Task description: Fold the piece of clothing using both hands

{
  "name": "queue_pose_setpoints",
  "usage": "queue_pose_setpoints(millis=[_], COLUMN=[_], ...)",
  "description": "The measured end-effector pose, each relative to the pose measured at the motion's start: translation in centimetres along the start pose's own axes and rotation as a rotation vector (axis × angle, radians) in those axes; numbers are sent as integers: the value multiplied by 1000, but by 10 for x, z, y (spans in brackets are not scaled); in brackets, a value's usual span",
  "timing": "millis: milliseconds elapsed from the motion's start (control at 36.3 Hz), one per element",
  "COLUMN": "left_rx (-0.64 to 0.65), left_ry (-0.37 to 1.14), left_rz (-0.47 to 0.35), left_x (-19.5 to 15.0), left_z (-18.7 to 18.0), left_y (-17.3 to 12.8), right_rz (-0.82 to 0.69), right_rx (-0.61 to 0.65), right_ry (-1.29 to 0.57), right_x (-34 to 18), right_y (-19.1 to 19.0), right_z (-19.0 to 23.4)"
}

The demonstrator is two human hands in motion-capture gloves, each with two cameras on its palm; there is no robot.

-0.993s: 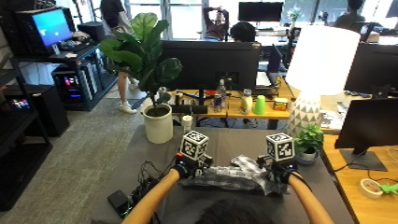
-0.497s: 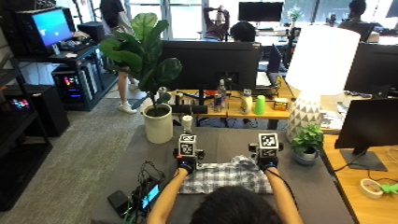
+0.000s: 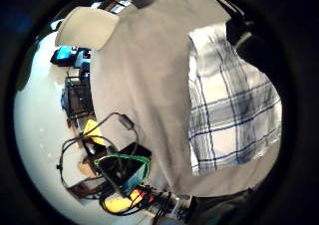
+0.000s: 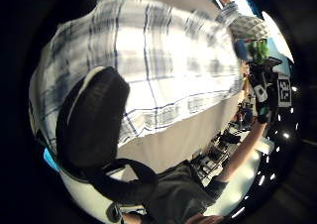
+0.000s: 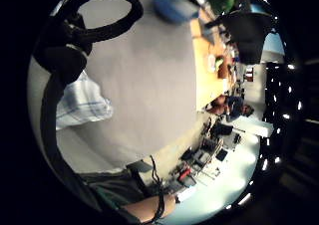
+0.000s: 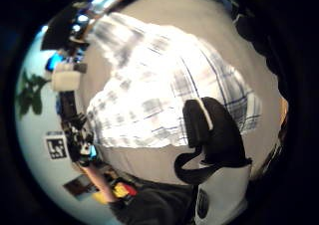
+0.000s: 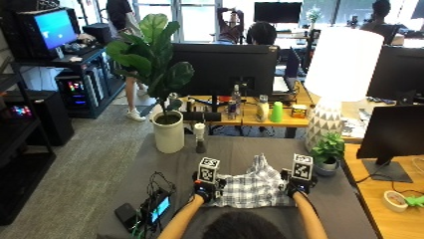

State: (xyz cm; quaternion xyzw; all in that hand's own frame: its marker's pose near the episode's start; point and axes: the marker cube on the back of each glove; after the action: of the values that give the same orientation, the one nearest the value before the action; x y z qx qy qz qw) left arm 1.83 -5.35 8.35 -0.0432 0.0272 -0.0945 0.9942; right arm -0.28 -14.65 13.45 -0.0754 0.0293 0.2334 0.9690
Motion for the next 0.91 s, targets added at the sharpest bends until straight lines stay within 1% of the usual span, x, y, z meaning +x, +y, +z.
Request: queue_pose_setpoints(millis=[55, 83, 138, 221, 276, 331, 386, 469, 579, 662, 745, 800, 883, 910], left_rx=[-75, -102, -112, -83, -106, -156, -158, -79, 2, 81, 145, 170, 139, 133], left_ry=[-9, -9, 2, 27, 35, 38, 34, 25, 55, 85, 104, 125, 192, 211], left_rz=[-18, -27, -32, -5, 7, -6, -31, -44, -44, -56, -78, -83, -58, -51], left_x=[1, 1, 0, 0, 1, -1, -4, -11, -24, -37, -50, -61, -78, -83], left_z=[16, 23, 34, 40, 40, 39, 34, 21, 0, -20, -36, -42, -36, -36], left_y=[2, 2, 0, -4, -2, 2, 2, -3, 2, 10, 17, 14, -6, -7], right_rz=[27, 36, 50, 62, 82, 109, 126, 119, 61, 44, 27, 2, -34, -53], right_rx=[-125, -175, -220, -170, -117, -107, -126, -135, -177, -210, -180, -121, -24, 5], right_ry=[-40, -63, -102, -111, -90, -69, -55, -55, -80, -89, -95, -105, -112, -109], right_x=[4, 6, 8, 8, 6, 0, -6, -13, -21, -26, -34, -46, -73, -85], right_y=[35, 46, 53, 50, 49, 52, 56, 57, 55, 55, 54, 38, -6, -13], right_z=[6, 11, 22, 30, 31, 31, 31, 28, 18, 2, -22, -40, -58, -65])
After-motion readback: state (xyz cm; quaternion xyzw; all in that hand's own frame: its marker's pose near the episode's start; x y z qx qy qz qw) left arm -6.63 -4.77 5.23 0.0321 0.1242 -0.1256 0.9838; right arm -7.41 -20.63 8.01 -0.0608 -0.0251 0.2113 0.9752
